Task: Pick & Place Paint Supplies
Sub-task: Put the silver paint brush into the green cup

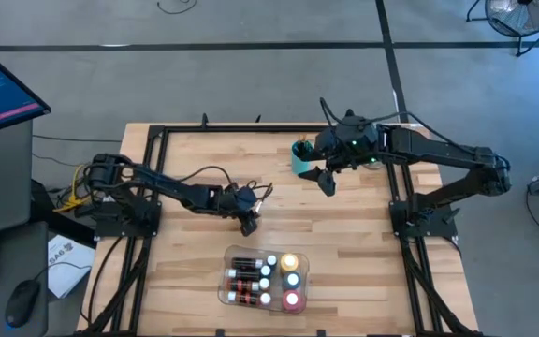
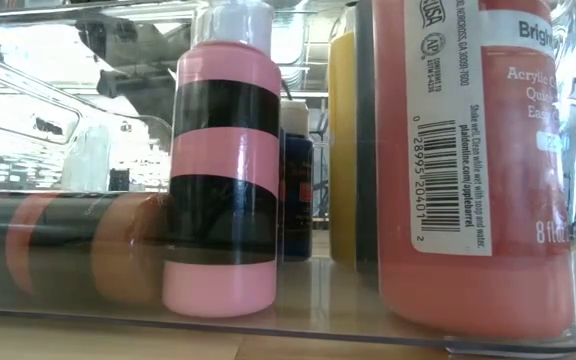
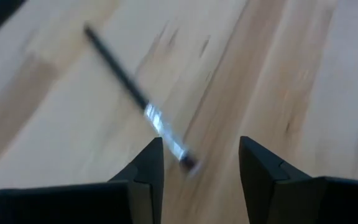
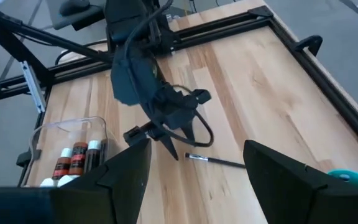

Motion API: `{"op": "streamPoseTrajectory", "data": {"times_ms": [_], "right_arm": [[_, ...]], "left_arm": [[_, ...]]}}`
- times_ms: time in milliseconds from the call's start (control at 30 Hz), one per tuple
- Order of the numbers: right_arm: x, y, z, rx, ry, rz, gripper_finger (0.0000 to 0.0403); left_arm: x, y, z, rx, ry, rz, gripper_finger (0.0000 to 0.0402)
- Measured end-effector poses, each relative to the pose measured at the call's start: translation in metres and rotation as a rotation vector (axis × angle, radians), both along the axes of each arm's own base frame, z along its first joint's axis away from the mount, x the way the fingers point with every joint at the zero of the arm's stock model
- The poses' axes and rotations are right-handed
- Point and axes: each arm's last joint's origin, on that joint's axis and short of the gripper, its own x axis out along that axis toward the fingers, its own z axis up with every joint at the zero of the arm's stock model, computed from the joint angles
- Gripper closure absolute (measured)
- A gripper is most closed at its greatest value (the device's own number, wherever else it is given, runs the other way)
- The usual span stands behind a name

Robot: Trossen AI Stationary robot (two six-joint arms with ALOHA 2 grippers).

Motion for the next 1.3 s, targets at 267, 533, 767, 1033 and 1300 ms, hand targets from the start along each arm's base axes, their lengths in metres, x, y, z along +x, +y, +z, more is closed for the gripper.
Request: {"op": "streamPoseTrajectory", "data": {"times_ms": [267, 533, 767, 1033, 1300], "right_arm": [[0.000, 0.002, 0.000, 0.015, 0.000, -0.003, 0.0154], [0.003, 0.001, -0.002, 0.016, 0.004, -0.003, 0.0154], [0.003, 0.001, 0.000, 0.014, -0.012, -0.003, 0.0154], [0.004, 0.005, 0.000, 0.020, -0.016, 0.005, 0.0154], [0.004, 0.005, 0.000, 0.013, -0.022, 0.009, 0.0154]], "left_arm": [[0.004, 0.038, 0.007, -0.002, -0.082, 0.144, 0.0278], [0.010, 0.080, 0.013, -0.065, -0.202, 0.187, 0.0261], [0.036, 0.079, -0.006, -0.131, -0.149, 0.113, 0.0261], [0.044, 0.062, -0.018, -0.117, -0.077, 0.084, 0.0261], [0.046, 0.047, -0.018, -0.126, -0.071, -0.031, 0.0261]]}}
